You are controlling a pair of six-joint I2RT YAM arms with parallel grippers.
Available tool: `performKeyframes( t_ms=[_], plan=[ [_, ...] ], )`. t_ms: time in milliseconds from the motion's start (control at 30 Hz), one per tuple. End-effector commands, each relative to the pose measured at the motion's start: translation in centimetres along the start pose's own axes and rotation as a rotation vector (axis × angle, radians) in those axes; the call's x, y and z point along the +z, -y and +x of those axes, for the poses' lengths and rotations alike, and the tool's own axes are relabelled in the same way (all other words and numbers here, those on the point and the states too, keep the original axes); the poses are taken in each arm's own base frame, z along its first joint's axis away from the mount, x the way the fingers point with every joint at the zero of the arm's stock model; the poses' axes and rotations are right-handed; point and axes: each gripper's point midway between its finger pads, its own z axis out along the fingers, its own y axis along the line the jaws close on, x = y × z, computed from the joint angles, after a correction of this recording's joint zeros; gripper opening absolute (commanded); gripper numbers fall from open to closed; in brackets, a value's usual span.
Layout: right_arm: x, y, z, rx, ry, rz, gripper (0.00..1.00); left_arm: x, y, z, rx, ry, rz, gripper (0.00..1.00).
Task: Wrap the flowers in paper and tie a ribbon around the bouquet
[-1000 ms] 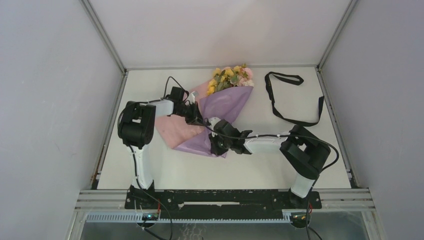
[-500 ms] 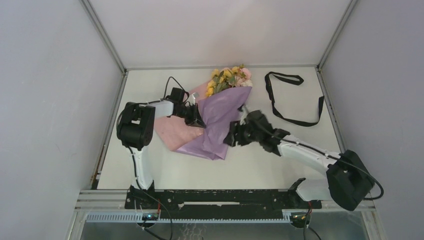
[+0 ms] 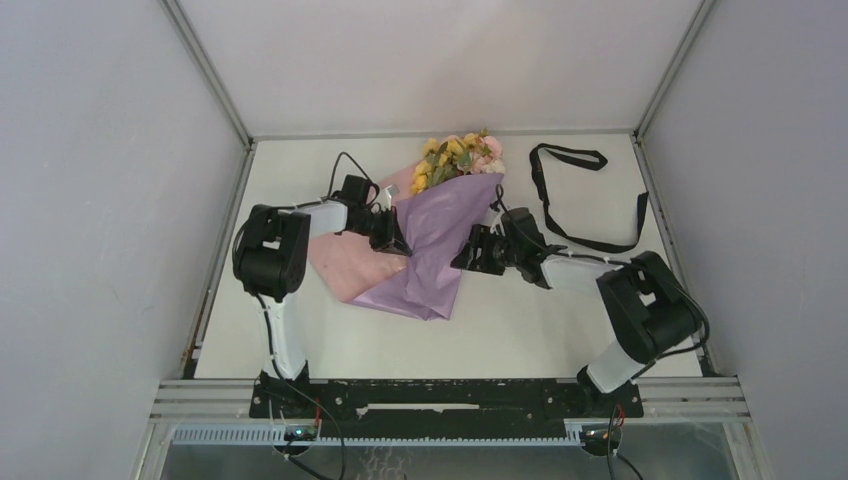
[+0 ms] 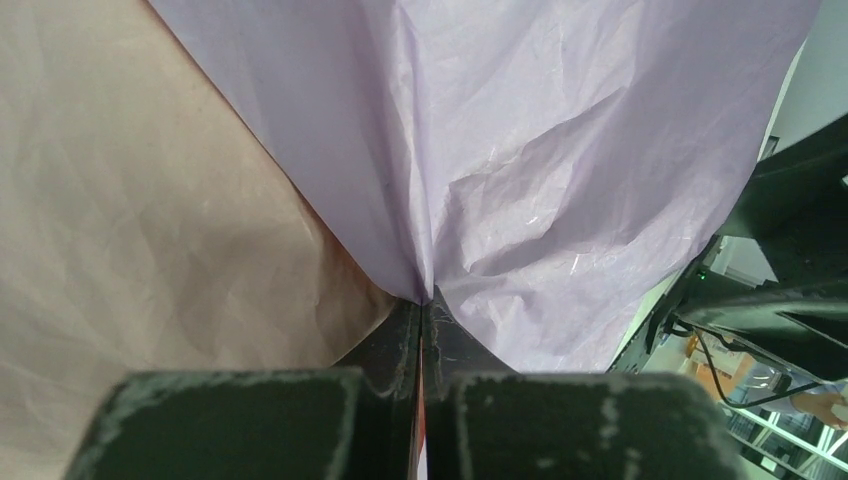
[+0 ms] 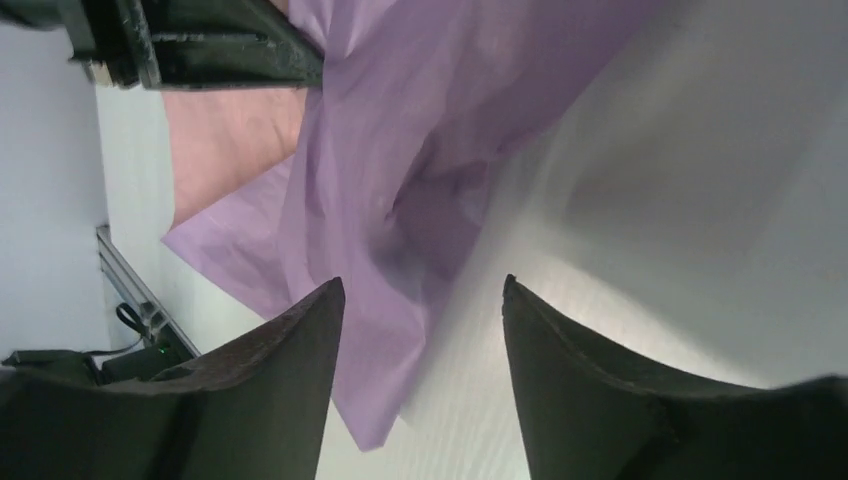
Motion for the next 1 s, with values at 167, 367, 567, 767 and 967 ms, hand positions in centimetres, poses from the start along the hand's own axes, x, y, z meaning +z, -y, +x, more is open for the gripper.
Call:
performKeyframes(
  t_ms=[167,367,567,767,967],
  plan=[
    [1.2,0.3,-1.6,0.045,0.029,-0.025,0.19,-0.6,0.0,1.7,0.053,-0.025,-0.049,0.00],
    [-0.6,3.4,0.2,0.080,-0.024,0.081,0.00,0.0,1.8,3.7,0.137,-0.066,-0.036,0.00],
    [-3.4,5.6,3.5,0.142,-0.084,0.155,0.00,0.2,4.8,3.8,0.184,-0.004,0.030,0.00],
    [-5.8,6.0,2.9,0.166,-0.056,0.194,0.28,0.9,4.6,5.0,0.194,-0.035,0.028,0.00],
    [-9.0,2.5,-3.2,-0.142,0.091,0.351,0.26,1.3,4.0,5.9,0.182,-0.040,0.037,0.00]
  ],
)
